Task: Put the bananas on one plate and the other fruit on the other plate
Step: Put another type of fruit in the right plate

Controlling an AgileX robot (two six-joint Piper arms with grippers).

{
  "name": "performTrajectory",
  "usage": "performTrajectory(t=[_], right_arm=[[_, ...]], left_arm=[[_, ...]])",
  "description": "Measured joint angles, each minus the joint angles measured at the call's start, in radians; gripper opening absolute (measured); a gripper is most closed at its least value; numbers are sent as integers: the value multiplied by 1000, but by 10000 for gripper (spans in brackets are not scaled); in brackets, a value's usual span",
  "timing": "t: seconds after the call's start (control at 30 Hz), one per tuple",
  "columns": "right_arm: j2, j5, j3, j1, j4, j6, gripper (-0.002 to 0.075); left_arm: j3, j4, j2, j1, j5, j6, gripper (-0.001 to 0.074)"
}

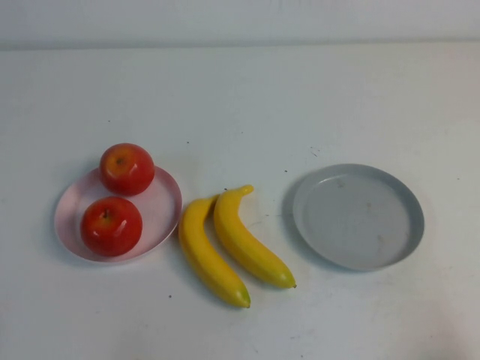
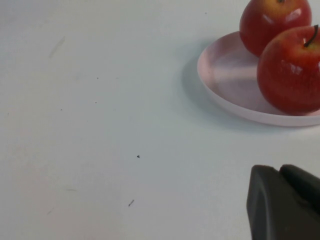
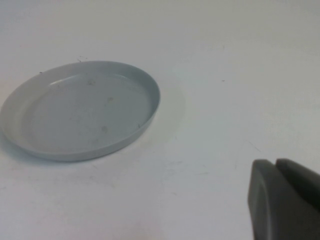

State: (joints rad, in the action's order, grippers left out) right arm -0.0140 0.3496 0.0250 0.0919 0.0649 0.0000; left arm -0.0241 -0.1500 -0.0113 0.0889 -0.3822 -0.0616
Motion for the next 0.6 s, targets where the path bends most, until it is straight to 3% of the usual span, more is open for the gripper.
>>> performTrajectory(t=[0.43,0.6], right_arm=[[0,-46,0,0,12,0,-17],[0,-247,0,0,240,0,-17]], left_arm=[[0,0,0,0,0,0,2],[0,0,0,0,0,0,2]])
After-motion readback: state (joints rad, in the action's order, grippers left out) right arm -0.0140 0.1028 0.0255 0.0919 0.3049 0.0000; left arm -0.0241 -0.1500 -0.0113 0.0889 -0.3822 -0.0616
